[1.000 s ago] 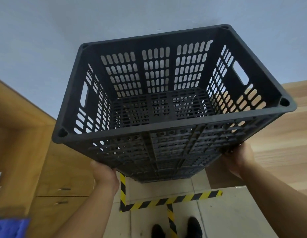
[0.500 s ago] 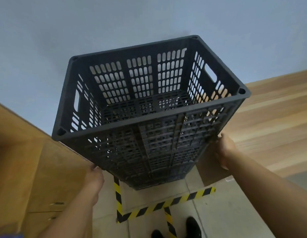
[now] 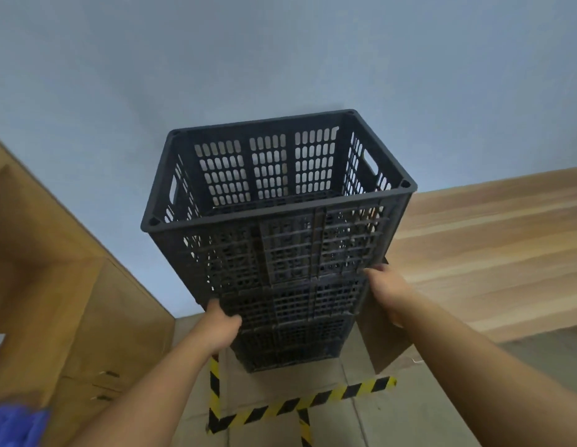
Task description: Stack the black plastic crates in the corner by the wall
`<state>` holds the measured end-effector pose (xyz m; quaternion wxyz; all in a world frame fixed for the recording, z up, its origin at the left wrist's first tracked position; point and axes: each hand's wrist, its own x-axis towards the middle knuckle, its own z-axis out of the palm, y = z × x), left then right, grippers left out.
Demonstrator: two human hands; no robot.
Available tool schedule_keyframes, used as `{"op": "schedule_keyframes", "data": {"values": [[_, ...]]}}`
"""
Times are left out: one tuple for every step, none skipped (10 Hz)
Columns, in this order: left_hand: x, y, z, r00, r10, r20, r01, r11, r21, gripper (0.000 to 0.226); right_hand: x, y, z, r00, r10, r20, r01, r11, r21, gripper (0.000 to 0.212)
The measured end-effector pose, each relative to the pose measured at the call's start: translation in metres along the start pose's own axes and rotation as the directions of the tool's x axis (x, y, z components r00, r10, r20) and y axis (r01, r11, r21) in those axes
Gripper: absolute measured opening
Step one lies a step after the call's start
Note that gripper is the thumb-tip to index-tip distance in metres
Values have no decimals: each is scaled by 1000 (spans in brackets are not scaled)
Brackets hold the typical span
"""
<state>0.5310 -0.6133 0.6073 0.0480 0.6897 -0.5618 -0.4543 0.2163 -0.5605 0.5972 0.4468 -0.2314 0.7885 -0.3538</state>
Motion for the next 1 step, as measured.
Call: {"op": "schedule_keyframes", "data": {"values": [[-26, 13, 12, 999, 25, -33, -26, 999, -21, 70, -37, -18, -3, 996, -83, 40, 88, 986, -143, 54]]}}
